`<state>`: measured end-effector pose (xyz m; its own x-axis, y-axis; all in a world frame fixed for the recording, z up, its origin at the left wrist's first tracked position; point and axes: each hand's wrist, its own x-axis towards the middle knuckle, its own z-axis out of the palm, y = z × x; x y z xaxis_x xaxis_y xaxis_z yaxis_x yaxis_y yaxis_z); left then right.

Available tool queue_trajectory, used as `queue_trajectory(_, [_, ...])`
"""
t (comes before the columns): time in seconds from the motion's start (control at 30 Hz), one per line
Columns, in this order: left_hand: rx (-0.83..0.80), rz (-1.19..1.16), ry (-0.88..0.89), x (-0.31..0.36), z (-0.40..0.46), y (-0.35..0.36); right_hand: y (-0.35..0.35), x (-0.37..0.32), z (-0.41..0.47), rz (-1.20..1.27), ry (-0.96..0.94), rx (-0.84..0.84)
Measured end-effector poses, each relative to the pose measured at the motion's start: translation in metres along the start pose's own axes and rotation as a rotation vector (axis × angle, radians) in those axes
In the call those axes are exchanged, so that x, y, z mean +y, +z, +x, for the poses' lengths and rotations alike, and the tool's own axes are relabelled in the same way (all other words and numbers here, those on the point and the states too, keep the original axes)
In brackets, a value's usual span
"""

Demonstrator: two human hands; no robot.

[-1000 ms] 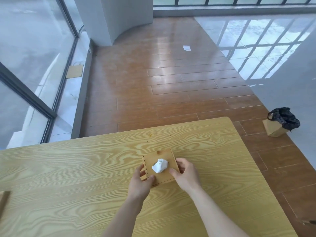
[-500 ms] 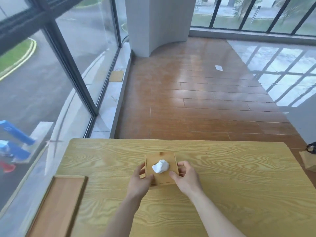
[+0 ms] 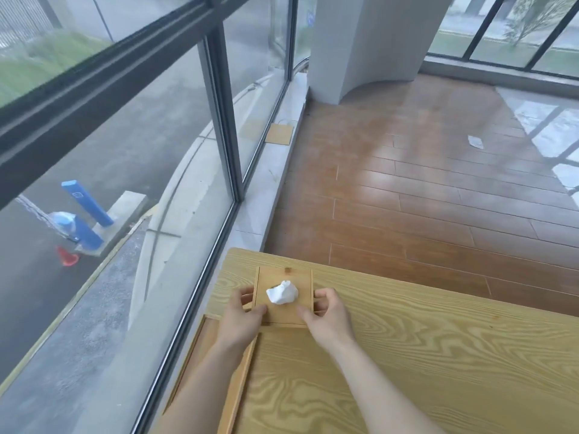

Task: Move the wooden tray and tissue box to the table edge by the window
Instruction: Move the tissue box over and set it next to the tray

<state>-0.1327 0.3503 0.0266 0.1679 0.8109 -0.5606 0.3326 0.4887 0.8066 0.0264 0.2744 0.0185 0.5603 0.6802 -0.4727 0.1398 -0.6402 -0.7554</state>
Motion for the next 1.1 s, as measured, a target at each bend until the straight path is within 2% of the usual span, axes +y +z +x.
queue_trajectory(0.37, [0.064,0.002,0.04,0.001,0.067,-0.073,0.09,-0.033,0.034,-0.049,-0.011,-0.09])
queue_trajectory(0.77, [0.016,-0.013,0.083,-0.021,0.09,-0.08,0.112,-0.029,0.041,-0.084,0.001,-0.12])
queue_trajectory(0.9, [0.0,0.134,0.209,-0.034,0.088,-0.083,0.109,-0.028,0.03,-0.267,-0.132,-0.086])
queue_trajectory(1.03, [-0.027,0.537,0.419,-0.041,0.085,-0.088,0.103,-0.033,0.019,-0.56,-0.334,-0.119])
queue_trajectory(1.1, [0.012,0.593,0.471,-0.039,0.084,-0.089,0.104,-0.032,0.018,-0.637,-0.386,-0.096])
